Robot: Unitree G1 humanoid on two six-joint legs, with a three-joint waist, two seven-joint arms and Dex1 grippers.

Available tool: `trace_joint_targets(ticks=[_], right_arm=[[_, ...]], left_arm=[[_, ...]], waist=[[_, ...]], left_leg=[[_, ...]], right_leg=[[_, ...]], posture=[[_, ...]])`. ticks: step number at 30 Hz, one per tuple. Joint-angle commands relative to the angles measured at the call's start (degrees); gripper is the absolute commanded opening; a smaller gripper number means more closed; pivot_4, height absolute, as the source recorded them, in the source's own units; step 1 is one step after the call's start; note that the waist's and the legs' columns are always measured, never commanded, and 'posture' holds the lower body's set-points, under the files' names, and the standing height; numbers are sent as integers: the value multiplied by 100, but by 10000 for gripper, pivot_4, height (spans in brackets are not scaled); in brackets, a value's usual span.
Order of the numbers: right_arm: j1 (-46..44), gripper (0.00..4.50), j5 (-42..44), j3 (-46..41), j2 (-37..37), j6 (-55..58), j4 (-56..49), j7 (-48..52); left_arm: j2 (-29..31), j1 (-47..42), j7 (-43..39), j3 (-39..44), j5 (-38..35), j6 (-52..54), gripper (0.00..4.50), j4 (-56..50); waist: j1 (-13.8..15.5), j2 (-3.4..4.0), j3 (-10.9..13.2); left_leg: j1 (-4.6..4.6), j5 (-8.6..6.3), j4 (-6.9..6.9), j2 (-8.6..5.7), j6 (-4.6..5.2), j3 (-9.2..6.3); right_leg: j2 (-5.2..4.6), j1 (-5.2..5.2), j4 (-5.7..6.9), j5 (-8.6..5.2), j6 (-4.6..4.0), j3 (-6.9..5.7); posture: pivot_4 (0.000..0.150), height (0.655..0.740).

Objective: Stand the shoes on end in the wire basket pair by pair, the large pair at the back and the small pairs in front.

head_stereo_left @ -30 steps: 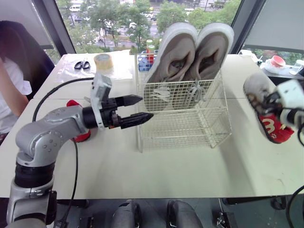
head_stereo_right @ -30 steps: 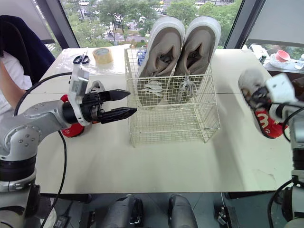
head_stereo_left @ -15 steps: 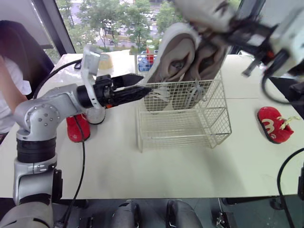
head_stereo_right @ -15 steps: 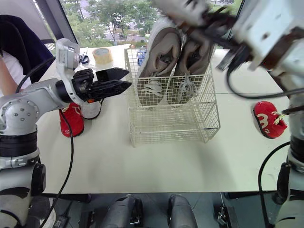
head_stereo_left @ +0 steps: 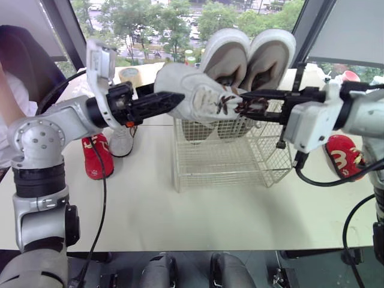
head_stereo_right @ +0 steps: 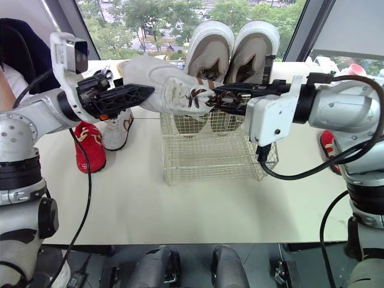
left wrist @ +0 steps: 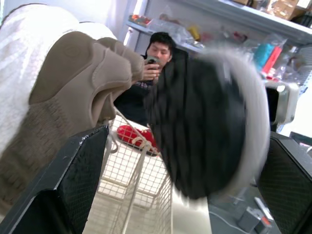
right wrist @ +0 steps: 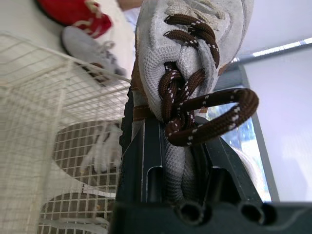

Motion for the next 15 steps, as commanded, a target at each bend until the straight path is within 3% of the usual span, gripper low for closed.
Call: trace_joint_targets(ticks=[1, 3, 9, 10, 11, 13, 15], right_arm=[[-188, 2052, -79, -71, 72, -207, 3, -36], [-239, 2052, -107, -45, 100, -240, 26, -36], [-396, 2052, -192, -45, 170, -208, 128, -84], [-410, 6966, -172, -56, 179, -134, 132, -90], [-415, 12591, -125, -68, 188, -9, 124, -91], [-353, 21849, 379, -185, 171, 1013, -84, -125], [-255, 32615, 1484, -488, 85, 2612, -450, -263]], left_arm=[[36, -57, 68, 186, -123, 15, 42468, -188], [64, 37, 55, 113, -58, 18, 36904, -255], [81, 303, 64, 45, -48, 41, 7648, -484], [54, 333, 115, 77, -109, 60, 3455, -490], [22, 340, 190, 112, -177, 85, 2266, -488], [-85, 354, 459, 222, -347, 146, 2268, -477], [-243, 423, 756, 367, -495, 162, 2268, -438]], waist=[[6, 0, 0], [8, 0, 0], [3, 0, 0], [5, 0, 0], [6, 0, 0], [17, 0, 0], [27, 0, 0]], left_leg=[[0, 0, 0, 0, 0, 0], [0, 0, 0, -1, 0, 0], [1, 1, 0, 0, -1, 0], [1, 1, 0, 0, -2, 0], [1, 1, 0, 0, -2, 0], [1, 1, 0, 0, -2, 0], [1, 1, 1, -1, -2, -3]], right_leg=[[0, 0, 0, 0, 0, 0], [0, 1, 0, 0, 0, 0], [-1, 1, 0, 0, 0, 0], [0, 1, 0, 0, 0, 0], [0, 1, 0, 0, 0, 0], [-1, 1, 0, 0, -1, 0], [-3, 3, 0, 0, -1, 0]], posture=[[1500, 7400], [1500, 7400], [1500, 7400], [1500, 7400], [1500, 7400], [1500, 7400], [1500, 7400]])
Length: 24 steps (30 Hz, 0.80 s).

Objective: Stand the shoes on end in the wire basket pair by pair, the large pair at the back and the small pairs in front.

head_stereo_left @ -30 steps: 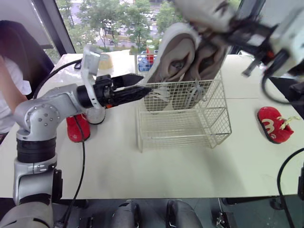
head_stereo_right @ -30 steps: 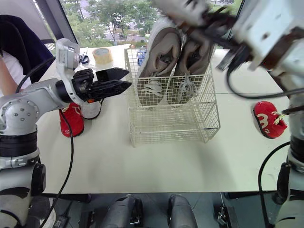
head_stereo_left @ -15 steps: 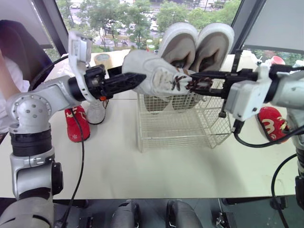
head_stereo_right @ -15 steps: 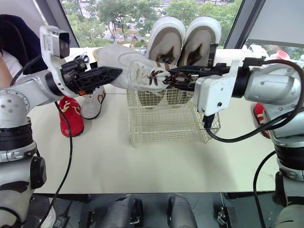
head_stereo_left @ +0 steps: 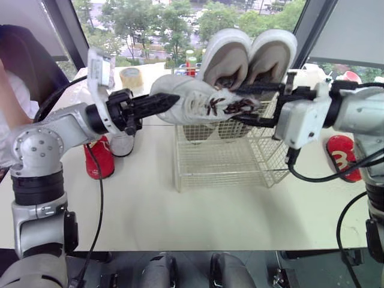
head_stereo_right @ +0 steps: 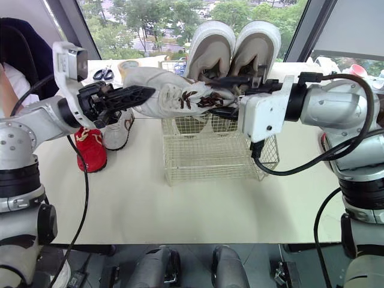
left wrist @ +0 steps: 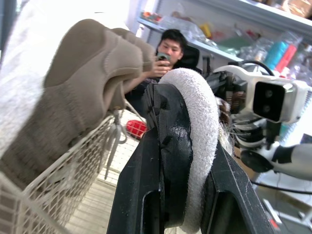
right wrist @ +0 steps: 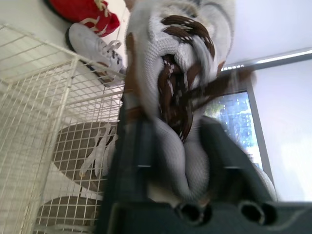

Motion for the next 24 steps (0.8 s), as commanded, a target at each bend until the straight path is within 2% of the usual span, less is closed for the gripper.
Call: trace_joint_targets(ticks=[1, 2, 6, 9, 11, 13, 17, 24], right_arm=[[-39, 38042, 1982, -810, -173, 2610, -640, -373], [-23, 44108, 2657, -1072, -229, 3319, -724, -492], [462, 44628, 4978, -2396, -218, 5308, -325, -1361], [1247, 44628, 6186, -3193, 148, 5863, 86, -2245], [1934, 44628, 6726, -3399, 542, 5920, 52, -2738], [2382, 44628, 7120, -3178, 999, 5792, -306, -3225], [2142, 44628, 7274, -2411, 2097, 5162, -809, -4110], [1344, 44628, 7057, -1767, 2802, 4496, -652, -4580]], left_arm=[[-259, 94, 458, 309, -511, 59, 2268, -131], [-347, 146, 619, 401, -642, 45, 2268, -121], [-700, 406, 1226, 660, -1256, -83, 2268, -386], [-901, 629, 1558, 693, -1493, -237, 2268, -685], [-1028, 781, 1705, 681, -1572, -376, 2268, -833], [-1152, 907, 1830, 613, -1547, -525, 2268, -964], [-1492, 1063, 2037, 447, -1436, -867, 2268, -1186], [-1684, 1261, 2062, 56, -1083, -1182, 2268, -1350]], waist=[[7, 0, 0], [8, -1, 0], [2, -8, -4], [9, -11, -5], [12, -11, -5], [4, -7, -4], [-60, 0, -3], [3, 0, -3]], left_leg=[[-1, 0, 0, -1, 0, -1], [-1, 0, 0, 0, 1, -3], [1, -4, 1, -4, 7, -15], [6, -22, 0, -8, 39, -18], [12, -26, 0, -13, 44, -16], [22, -27, -3, -13, 46, -17], [30, -25, -4, -7, 44, -10], [29, -24, -3, -3, 41, -11]], right_leg=[[-3, 0, 0, 0, 0, 0], [-4, 1, 1, 1, -1, 0], [-17, 10, 2, 3, -4, -9], [-31, 19, -1, 3, -7, -12], [-28, 26, -1, 3, -7, -13], [-26, 33, -1, 3, -7, -13], [-6, 28, 4, 4, -6, -1], [5, 30, -1, 5, -9, 1]], posture=[[1500, 7400], [1500, 7400], [1500, 7400], [1500, 7400], [1500, 7400], [1500, 7400], [1500, 7400], [1500, 7400]])
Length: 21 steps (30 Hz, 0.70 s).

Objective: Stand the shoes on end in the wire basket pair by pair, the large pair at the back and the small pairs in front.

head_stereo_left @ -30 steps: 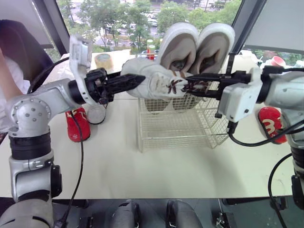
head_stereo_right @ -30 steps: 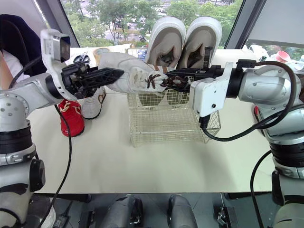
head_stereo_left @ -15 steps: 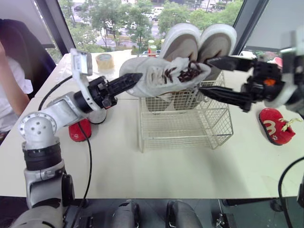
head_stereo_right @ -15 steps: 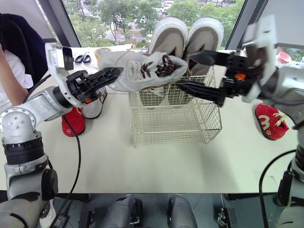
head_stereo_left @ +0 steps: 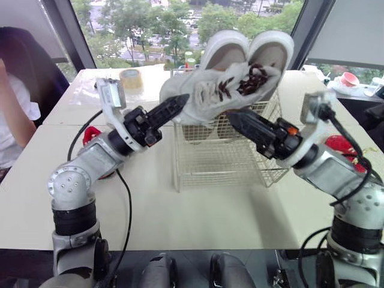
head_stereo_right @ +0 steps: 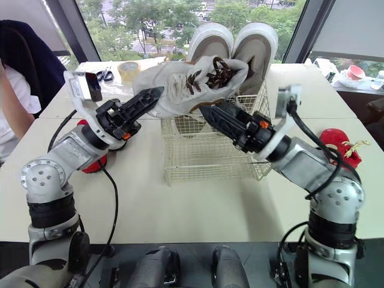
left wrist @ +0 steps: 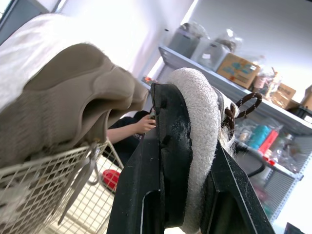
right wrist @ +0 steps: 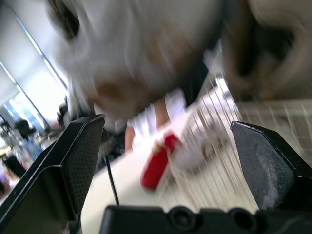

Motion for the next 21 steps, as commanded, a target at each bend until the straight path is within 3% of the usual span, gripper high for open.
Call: trace_joint_targets(ticks=[1, 9, 16, 18, 21], right_arm=[[-319, 44628, -55, 91, 118, -371, 11, -44], [-678, 44628, 261, 333, 223, -573, 31, -145], [-708, 12093, 251, 534, 204, -539, 3, -244], [-755, 7264, 204, 542, 126, -509, 25, -295], [-901, 7243, 103, 456, -253, -373, 167, -210]], left_arm=[[-13, -34, -55, -132, 146, -217, 2268, -209], [77, 49, -128, -270, 303, -331, 2268, -170], [85, -55, -53, -417, 599, -398, 2268, -71], [110, -57, -9, -427, 548, -342, 12926, -78], [312, -7, -148, -434, 518, -237, 26470, -183]], waist=[[19, 0, 0], [-4, -1, 0], [3, -1, 0], [-1, 0, 0], [-7, 0, 0]], left_leg=[[-2, 0, 0, -1, 0, 0], [-6, -3, -1, 1, 6, 0], [-7, -4, 0, 0, 6, 1], [-8, -4, -1, 1, 7, 0], [-10, -4, -1, 1, 7, 0]], right_leg=[[0, 0, -1, 0, 0, 0], [3, -4, -3, 0, 0, 0], [2, -3, -5, 0, 0, 0], [2, -4, -6, 0, 0, 0], [2, -8, -4, 0, -1, 0]], posture=[[1500, 7400], [1500, 7400], [1500, 7400], [1500, 7400], [1500, 7400]])
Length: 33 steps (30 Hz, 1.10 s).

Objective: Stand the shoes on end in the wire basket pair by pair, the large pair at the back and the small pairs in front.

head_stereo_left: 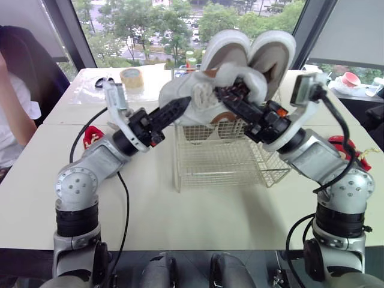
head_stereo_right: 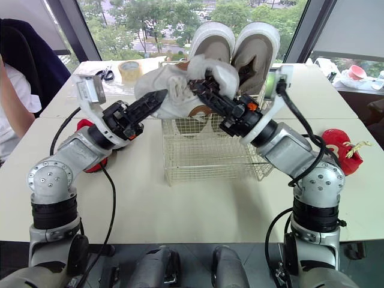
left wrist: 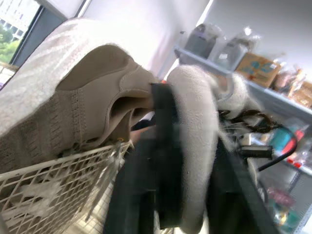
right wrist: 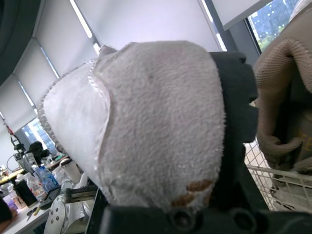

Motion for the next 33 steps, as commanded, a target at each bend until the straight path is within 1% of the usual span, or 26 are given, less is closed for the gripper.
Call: trace_joint_targets(ticks=[1, 3, 4, 6, 8, 10, 12, 14, 17, 21, 23, 28, 30, 31, 33], right_arm=[[-379, 7243, -10, -191, -595, 147, 7, 310], [-533, 7243, -177, -334, -1278, 385, 303, 723], [-635, 7243, -345, -350, -1697, 516, 497, 1090], [-864, 7243, -819, -244, -2495, 646, 938, 1967], [-1213, 7243, -1504, 93, -3186, 583, 1500, 2956], [-1466, 7243, -2006, 363, -3496, 473, 1881, 3624], [-2132, 7243, -3184, 1203, -3853, -89, 2673, 4925], [-2658, 7243, -4065, 1835, -3915, -537, 3352, 5806], [-3028, 7243, -4934, 2354, -3748, -1153, 4114, 6725], [-3170, 7243, -6075, 2820, -3481, -2223, 4875, 7434], [-3200, 7243, -6414, 2847, -3282, -2609, 5187, 7554], [-3101, 7243, -6773, 2715, -3009, -2810, 5490, 7792], [-3032, 17481, -6857, 2641, -2997, -2800, 5449, 7816], [-2994, 20603, -6880, 2596, -3011, -2772, 5383, 7836], [-2939, 30365, -6896, 2489, -3057, -2695, 5220, 7855]], left_arm=[[323, -5, -184, -37, 58, 121, 31970, -254], [651, 86, -384, 28, 111, 194, 41133, -330], [863, 138, -512, 78, 131, 237, 44796, -345], [1248, 237, -742, 145, 218, 282, 44796, -347], [1567, 319, -964, 138, 406, 272, 44796, -353], [1712, 359, -1100, 96, 531, 235, 44796, -356], [1762, 386, -1187, 61, 655, 190, 44796, -359], [1710, 385, -1192, 29, 731, 154, 44796, -384], [1589, 394, -1136, 6, 809, 101, 44796, -452], [1575, 521, -1055, 63, 927, 81, 44796, -563], [1605, 583, -1015, 95, 955, 92, 44796, -622], [1631, 681, -933, 114, 984, 113, 44796, -769], [1637, 708, -906, 118, 992, 128, 45000, -816], [1642, 716, -895, 121, 996, 134, 45000, -831], [1657, 728, -880, 123, 1005, 143, 45000, -845]], waist=[[0, 1, 1], [4, 1, 1], [11, 2, 1], [11, 1, 2], [7, 3, 3], [4, 4, 4], [-12, 6, 5], [-40, 8, 6], [-42, 6, 7], [-29, 4, 5], [-23, 6, 7], [-15, 8, 8], [-12, 8, 8], [-11, 8, 8], [-4, 8, 8]], left_leg=[[-2, 0, 0, 0, 0, 0], [-12, 0, 0, 0, 0, 0], [-13, 0, 1, -1, 1, 1], [-20, -2, 0, -1, 3, 1], [-26, -3, 1, -1, 5, 4], [-27, -4, -3, -1, 6, 5], [-27, -5, -5, 2, 5, 5], [-27, -5, -5, 2, 5, 8], [-31, -5, -10, 3, 5, 7], [-33, -5, -8, 2, 6, 10], [-33, 3, -5, 0, -8, 15], [-38, 18, -7, 2, -34, 17], [-38, 18, -8, 2, -34, 17], [-37, 18, -8, 2, -34, 17], [-36, 18, -6, 2, -35, 17]], right_leg=[[0, -3, 1, 0, 0, 0], [0, -12, 0, 0, 0, 0], [0, -13, -2, 0, -1, 0], [-1, -17, -7, -8, -14, -2], [-1, -26, -9, -11, -19, 0], [-1, -28, -13, -12, -21, 0], [1, -30, -16, -12, -21, 0], [1, -33, -17, -12, -21, 3], [3, -33, -28, -12, -22, 3], [1, -26, -37, 0, -1, 2], [-3, -26, -37, 0, 0, 3], [-2, -32, -35, 1, 1, 1], [-3, -32, -34, 1, 1, 1], [-3, -32, -34, 1, 1, 1], [-3, -30, -34, 1, 1, 1]], posture=[[1500, 7400], [1500, 7400], [1500, 7400], [1500, 7400], [1500, 7400], [1500, 7400], [1500, 7400], [1500, 7400], [1500, 7400], [1500, 7400], [1500, 7400], [1500, 7400], [1500, 7400], [1500, 7400], [1500, 7400]])
